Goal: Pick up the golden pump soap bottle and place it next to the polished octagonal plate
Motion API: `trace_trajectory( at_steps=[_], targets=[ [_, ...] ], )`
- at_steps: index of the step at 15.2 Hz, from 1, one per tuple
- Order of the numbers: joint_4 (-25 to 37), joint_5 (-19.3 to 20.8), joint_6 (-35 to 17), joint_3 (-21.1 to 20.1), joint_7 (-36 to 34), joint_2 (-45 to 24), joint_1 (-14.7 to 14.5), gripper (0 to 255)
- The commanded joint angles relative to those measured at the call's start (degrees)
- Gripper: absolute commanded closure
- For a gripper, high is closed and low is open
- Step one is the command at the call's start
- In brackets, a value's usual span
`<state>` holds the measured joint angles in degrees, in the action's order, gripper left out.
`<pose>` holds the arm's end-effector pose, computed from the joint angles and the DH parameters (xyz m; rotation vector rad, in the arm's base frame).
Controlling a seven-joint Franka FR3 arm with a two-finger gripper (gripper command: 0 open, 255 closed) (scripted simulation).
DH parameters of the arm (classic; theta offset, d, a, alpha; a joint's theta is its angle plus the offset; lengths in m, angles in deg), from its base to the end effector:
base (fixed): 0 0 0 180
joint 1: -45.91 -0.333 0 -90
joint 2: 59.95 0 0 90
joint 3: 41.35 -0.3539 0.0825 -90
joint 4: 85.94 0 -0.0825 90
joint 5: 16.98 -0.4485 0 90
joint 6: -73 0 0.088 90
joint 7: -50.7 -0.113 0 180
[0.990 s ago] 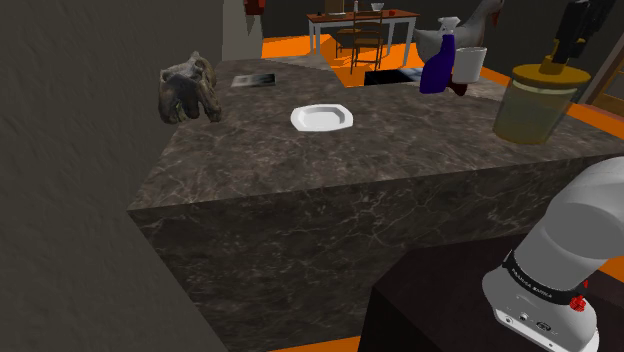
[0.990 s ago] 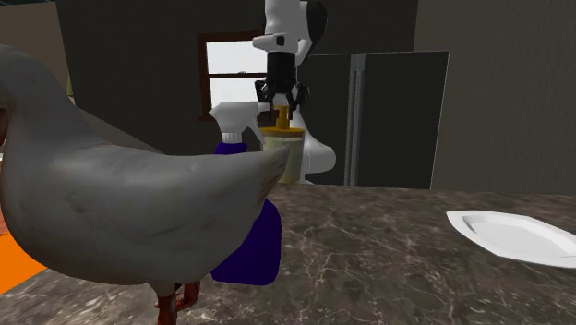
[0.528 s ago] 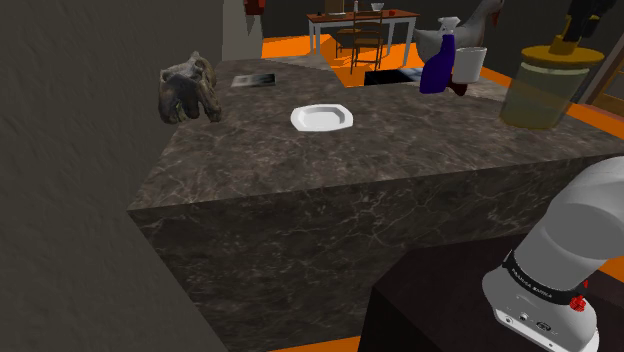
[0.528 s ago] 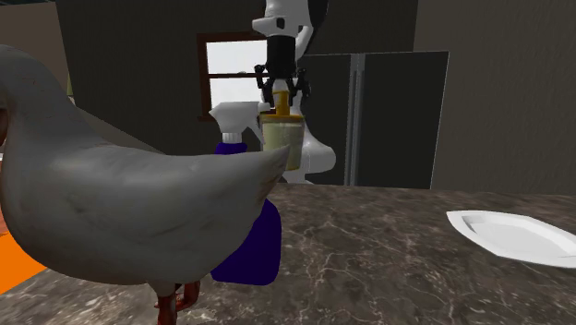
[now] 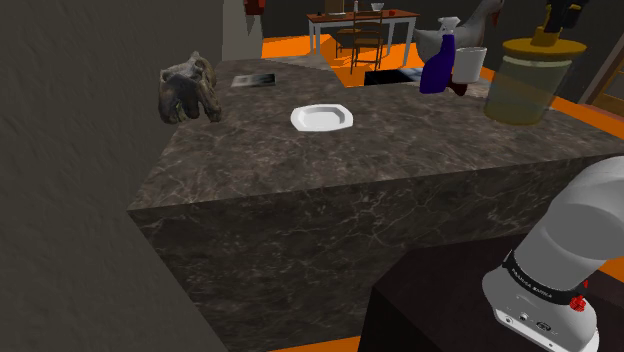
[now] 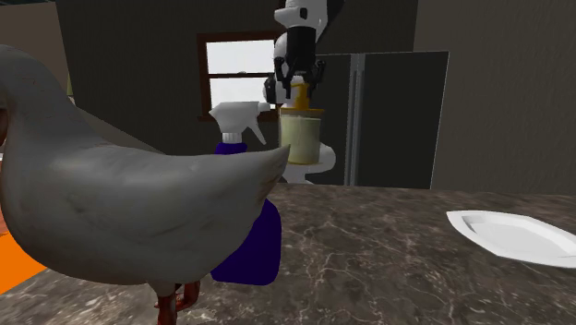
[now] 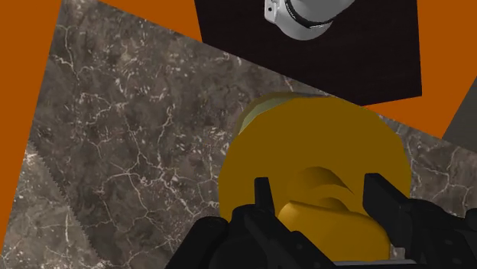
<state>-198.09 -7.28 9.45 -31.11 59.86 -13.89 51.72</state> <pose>0.2399 -0.1377 0.7714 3.1192 -0.2095 -0.0945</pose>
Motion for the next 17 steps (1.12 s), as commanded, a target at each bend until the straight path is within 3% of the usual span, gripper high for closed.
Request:
trace_trajectory(
  at_steps=[1, 9, 17],
  targets=[
    [0.08, -2.16, -0.59, -2.30, -2.73, -0.99, -0.22, 255],
    [2.78, -9.77, -3.17, -11.48, -13.41, -6.85, -1.37, 255],
    [9.57, -14.92, -5.90, -20.41, -23.91, -15.97, -2.48, 255]
  ],
)
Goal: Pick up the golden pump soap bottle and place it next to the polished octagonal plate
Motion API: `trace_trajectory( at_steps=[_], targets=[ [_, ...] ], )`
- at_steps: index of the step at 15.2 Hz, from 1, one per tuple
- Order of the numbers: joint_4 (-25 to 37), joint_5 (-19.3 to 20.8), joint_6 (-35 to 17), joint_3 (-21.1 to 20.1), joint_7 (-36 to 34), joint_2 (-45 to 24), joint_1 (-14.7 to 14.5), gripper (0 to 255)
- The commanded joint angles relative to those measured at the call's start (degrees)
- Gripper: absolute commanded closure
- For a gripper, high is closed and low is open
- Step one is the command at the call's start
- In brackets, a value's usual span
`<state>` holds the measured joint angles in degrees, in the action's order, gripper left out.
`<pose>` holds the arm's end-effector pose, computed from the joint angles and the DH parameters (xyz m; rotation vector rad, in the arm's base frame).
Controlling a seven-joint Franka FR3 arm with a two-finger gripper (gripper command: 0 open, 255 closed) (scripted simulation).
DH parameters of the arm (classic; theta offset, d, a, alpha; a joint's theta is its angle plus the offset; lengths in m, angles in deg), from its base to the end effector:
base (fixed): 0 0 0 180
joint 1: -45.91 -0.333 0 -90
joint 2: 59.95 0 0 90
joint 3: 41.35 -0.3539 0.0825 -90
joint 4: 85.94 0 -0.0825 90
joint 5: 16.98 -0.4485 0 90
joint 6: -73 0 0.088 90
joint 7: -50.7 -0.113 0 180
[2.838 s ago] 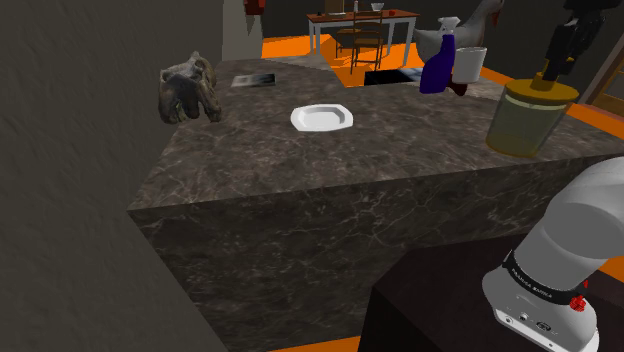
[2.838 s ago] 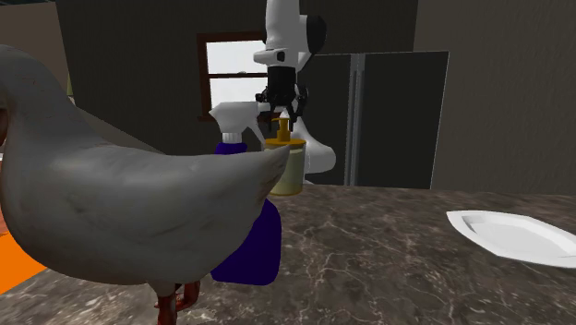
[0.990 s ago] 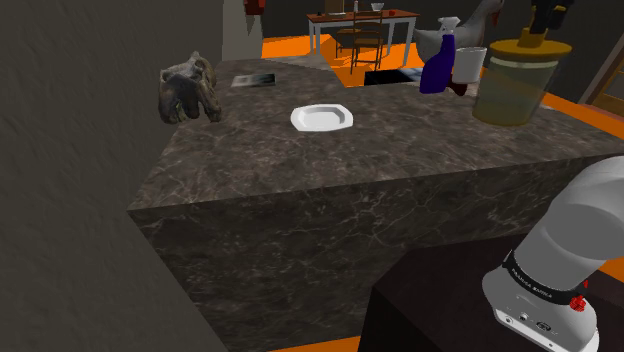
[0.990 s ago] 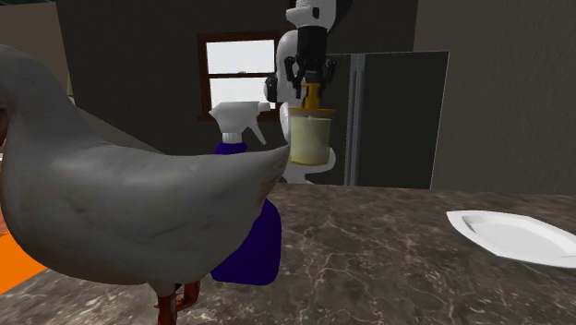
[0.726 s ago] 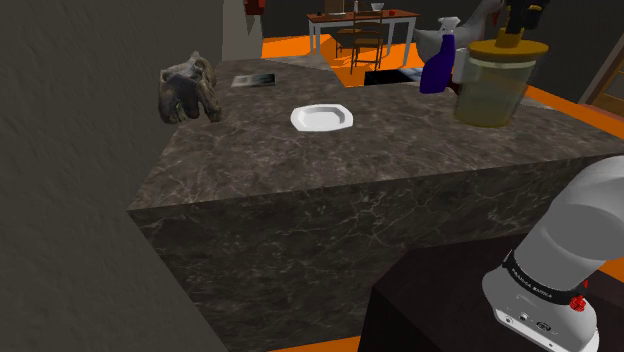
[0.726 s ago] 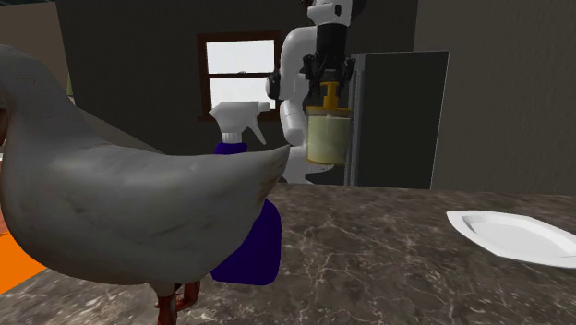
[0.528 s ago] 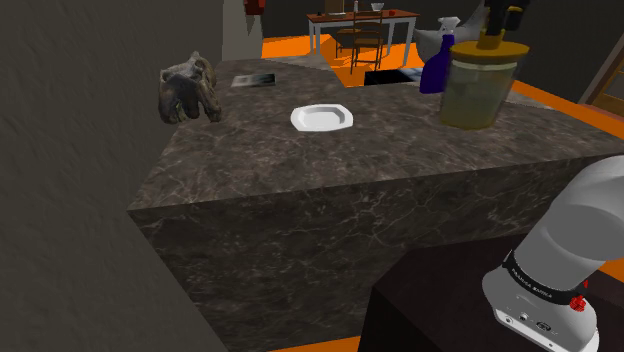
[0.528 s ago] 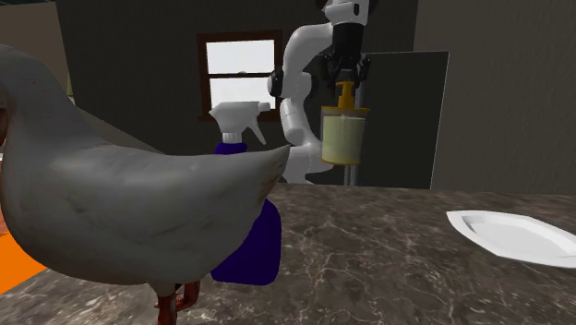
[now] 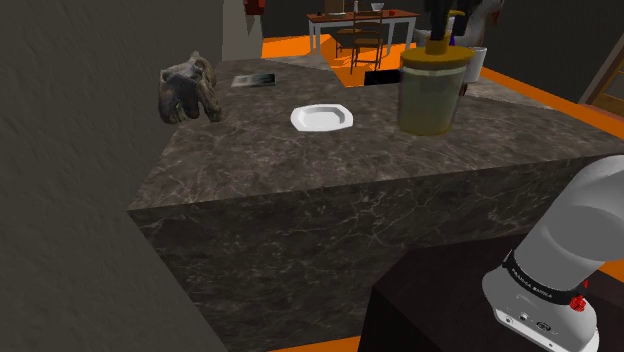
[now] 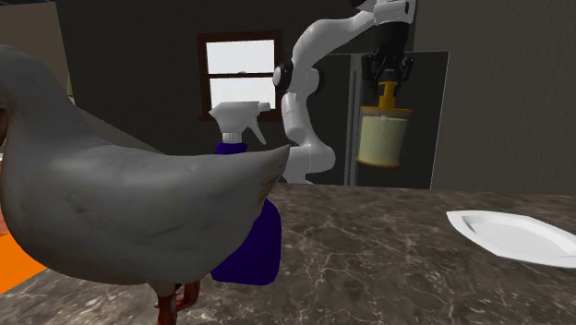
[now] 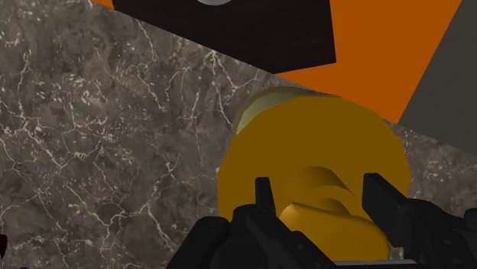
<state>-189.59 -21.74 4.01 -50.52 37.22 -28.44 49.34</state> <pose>0.3662 0.0765 0.7721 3.1188 -0.2085 -0.0941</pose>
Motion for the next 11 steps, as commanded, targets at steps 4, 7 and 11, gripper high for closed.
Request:
trace_trajectory(
  at_steps=[4, 7, 11],
  targets=[
    [6.17, -1.68, -1.56, -5.46, -6.69, -7.29, -0.69, 255],
    [10.87, -1.81, -2.13, -8.88, -10.92, -12.36, -1.22, 255],
    [18.56, -0.62, -2.32, -13.54, -16.94, -20.23, -2.36, 255]
  ],
)
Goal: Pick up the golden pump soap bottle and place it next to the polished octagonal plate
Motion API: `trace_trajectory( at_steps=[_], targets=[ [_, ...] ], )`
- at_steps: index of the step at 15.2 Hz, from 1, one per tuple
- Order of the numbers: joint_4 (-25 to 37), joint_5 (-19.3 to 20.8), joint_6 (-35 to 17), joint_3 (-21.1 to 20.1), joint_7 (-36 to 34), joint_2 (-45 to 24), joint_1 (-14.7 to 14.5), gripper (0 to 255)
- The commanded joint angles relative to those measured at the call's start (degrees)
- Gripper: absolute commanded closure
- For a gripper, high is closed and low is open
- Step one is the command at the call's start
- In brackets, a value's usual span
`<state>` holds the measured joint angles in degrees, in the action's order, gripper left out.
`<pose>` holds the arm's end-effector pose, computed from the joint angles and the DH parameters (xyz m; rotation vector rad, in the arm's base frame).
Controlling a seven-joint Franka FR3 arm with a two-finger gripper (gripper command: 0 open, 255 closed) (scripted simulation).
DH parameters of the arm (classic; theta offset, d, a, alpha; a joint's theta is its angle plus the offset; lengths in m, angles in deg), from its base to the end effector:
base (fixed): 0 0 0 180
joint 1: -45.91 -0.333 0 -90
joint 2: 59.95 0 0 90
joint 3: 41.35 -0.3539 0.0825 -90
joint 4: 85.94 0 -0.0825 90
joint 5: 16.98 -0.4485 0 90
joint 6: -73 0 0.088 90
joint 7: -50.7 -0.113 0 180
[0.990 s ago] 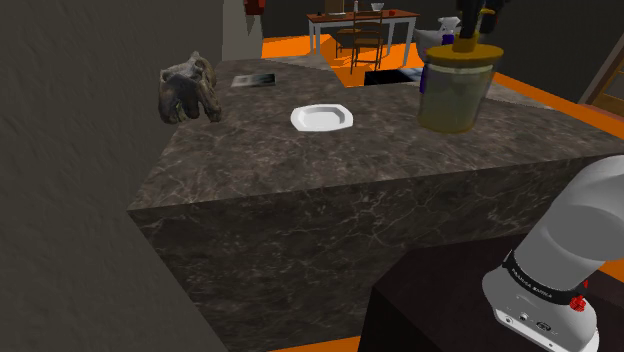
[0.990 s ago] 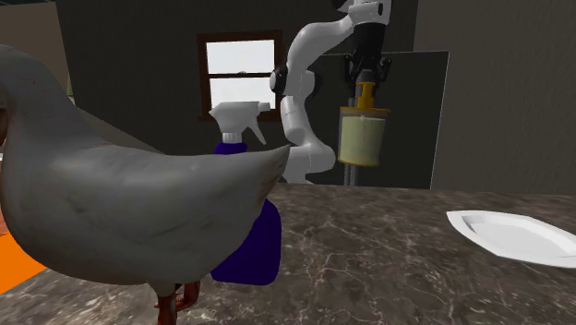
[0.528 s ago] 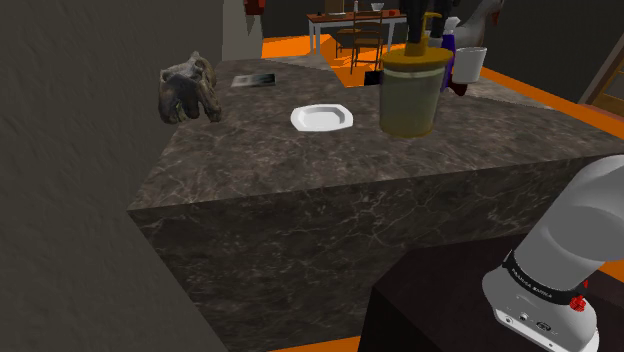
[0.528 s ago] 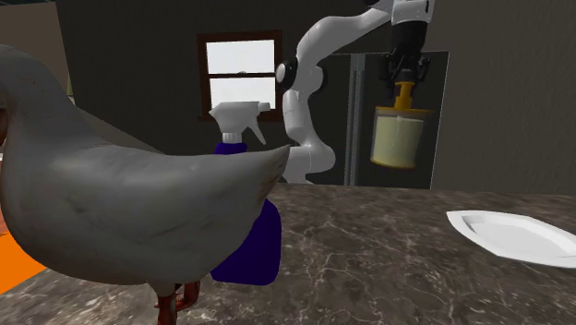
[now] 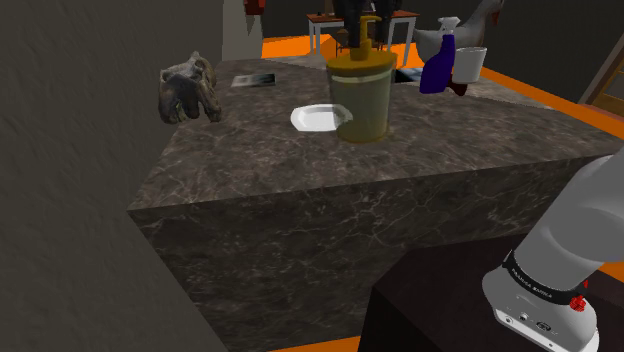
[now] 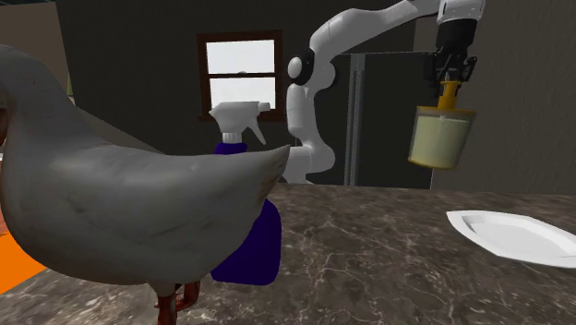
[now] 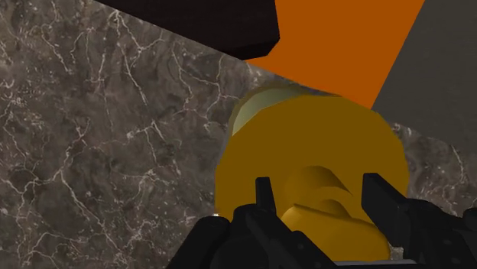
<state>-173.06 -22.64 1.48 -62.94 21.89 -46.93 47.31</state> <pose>0.4530 0.2150 0.7721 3.1185 -0.2082 -0.0952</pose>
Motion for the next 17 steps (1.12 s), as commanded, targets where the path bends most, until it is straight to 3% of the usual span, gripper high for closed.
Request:
trace_trajectory(
  at_steps=[1, 5, 7, 17],
  targets=[
    [4.26, 0.88, 0.31, -2.29, -3.20, -3.95, -0.76, 255],
    [14.95, 4.78, 1.68, -6.88, -9.86, -14.07, -3.57, 255],
    [23.90, 8.78, 3.82, -9.46, -14.16, -21.82, -6.87, 255],
    [7.73, 5.30, -6.61, -7.89, -11.78, -15.24, -4.70, 255]
  ],
)
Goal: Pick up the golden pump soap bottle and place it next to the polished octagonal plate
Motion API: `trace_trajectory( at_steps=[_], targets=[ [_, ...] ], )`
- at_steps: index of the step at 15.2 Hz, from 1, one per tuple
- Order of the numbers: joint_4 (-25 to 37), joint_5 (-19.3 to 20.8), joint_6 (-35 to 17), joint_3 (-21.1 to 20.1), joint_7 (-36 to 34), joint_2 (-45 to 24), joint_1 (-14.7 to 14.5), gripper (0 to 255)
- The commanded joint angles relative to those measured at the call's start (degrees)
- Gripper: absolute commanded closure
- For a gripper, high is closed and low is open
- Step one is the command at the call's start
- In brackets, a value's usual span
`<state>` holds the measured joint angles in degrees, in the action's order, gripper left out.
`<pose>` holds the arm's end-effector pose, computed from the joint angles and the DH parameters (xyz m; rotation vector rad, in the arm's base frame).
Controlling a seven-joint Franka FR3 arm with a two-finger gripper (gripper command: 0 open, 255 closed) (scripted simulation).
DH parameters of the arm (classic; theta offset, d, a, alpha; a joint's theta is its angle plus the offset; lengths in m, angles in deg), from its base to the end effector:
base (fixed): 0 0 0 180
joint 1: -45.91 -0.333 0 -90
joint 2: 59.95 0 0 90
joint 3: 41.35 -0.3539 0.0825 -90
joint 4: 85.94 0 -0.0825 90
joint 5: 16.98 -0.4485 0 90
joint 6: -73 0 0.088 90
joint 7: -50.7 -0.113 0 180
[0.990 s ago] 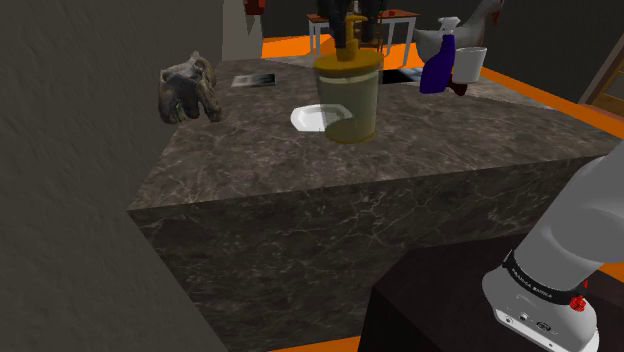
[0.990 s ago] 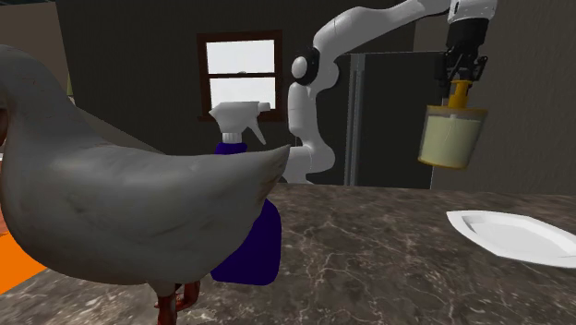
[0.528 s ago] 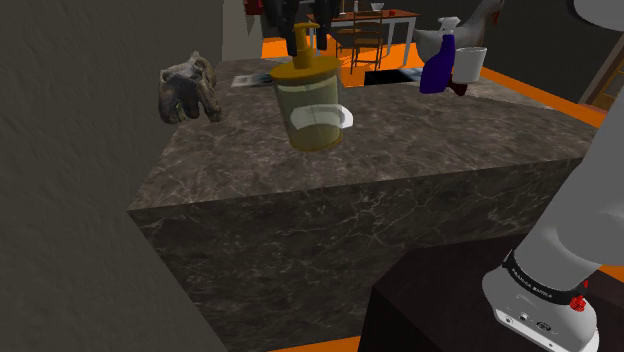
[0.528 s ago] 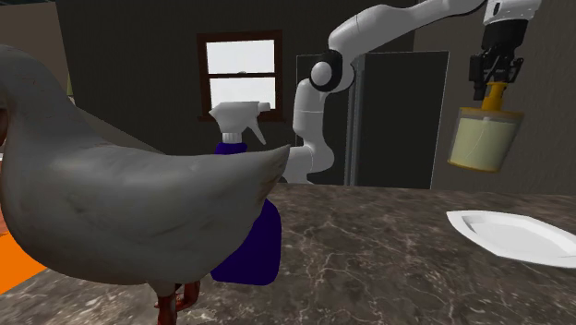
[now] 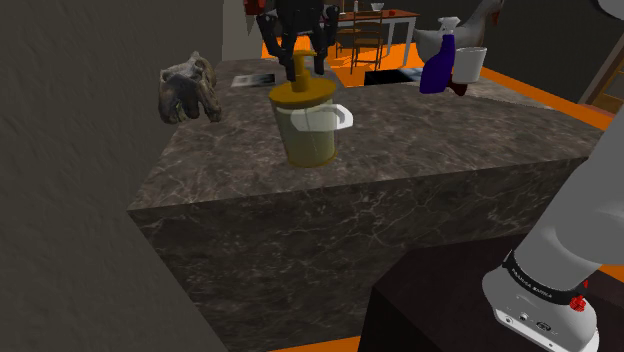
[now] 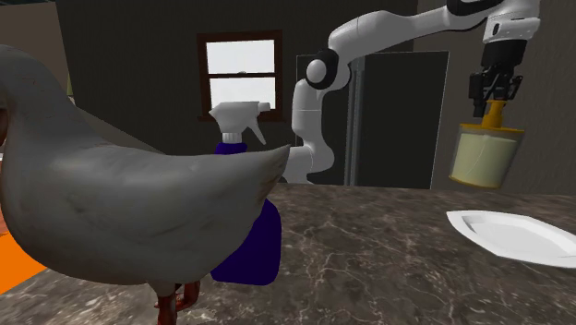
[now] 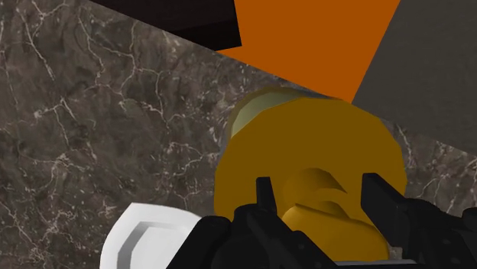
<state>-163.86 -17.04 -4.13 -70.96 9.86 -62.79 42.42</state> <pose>0.5142 0.3237 0.7213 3.1192 -0.2104 -0.0951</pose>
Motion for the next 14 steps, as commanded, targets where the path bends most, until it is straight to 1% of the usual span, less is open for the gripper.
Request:
trace_trajectory(
  at_steps=[1, 5, 13, 14],
  targets=[
    [-2.79, -0.52, -1.92, 0.21, 0.42, 1.08, 0.30, 255],
    [-7.73, -1.25, -5.47, 0.51, 1.04, 2.66, 0.66, 255],
    [-8.05, -1.30, -5.70, 0.53, 1.08, 2.75, 0.67, 255],
    [-8.04, -1.29, -5.70, 0.53, 1.08, 2.74, 0.67, 0]
  ],
)
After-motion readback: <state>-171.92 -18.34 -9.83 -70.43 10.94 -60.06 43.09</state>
